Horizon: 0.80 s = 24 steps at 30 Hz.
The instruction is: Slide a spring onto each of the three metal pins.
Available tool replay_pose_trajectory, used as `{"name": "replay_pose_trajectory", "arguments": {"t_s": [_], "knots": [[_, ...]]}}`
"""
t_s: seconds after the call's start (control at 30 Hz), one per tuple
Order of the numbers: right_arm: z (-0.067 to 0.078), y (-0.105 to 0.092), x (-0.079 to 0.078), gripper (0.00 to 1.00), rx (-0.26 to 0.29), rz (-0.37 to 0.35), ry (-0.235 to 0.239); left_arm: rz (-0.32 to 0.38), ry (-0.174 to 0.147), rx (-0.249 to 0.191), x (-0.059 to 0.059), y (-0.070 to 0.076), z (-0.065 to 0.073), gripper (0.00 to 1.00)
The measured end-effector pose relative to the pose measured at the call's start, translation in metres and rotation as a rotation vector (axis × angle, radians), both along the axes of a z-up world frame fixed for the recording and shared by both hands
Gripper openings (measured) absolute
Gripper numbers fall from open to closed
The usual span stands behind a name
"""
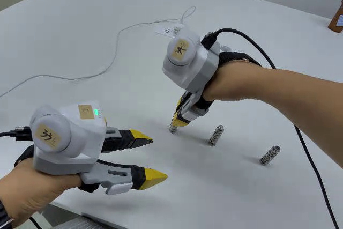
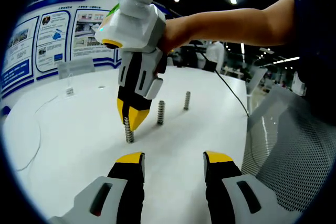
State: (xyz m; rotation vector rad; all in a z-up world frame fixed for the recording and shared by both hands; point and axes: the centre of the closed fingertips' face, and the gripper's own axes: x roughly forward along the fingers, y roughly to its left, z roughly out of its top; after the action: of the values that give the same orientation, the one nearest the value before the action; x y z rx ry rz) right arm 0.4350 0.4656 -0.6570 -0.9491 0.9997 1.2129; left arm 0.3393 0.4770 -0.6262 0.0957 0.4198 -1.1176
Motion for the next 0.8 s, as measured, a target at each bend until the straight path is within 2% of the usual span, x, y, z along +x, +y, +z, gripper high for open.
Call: {"name": "replay_pose_trajectory", "arguments": {"t_s": [0.33,0.47,0.8], "knots": [[-0.003,0.003,0.001,0.13,0.002,0.006,-0.004,0.003,0.0,-0.002,0.001,0.0,0.001,0.46],[-0.004,0.002,-0.003,0.16,0.001,0.013,0.0,0.003,0.0,0.0,0.001,0.0,0.001,0.46],[0.007,-0.009,-0.002,0.22,0.022,-0.01,-0.03,0.006,-0.003,0.004,0.003,0.001,0.003,0.47]]}}
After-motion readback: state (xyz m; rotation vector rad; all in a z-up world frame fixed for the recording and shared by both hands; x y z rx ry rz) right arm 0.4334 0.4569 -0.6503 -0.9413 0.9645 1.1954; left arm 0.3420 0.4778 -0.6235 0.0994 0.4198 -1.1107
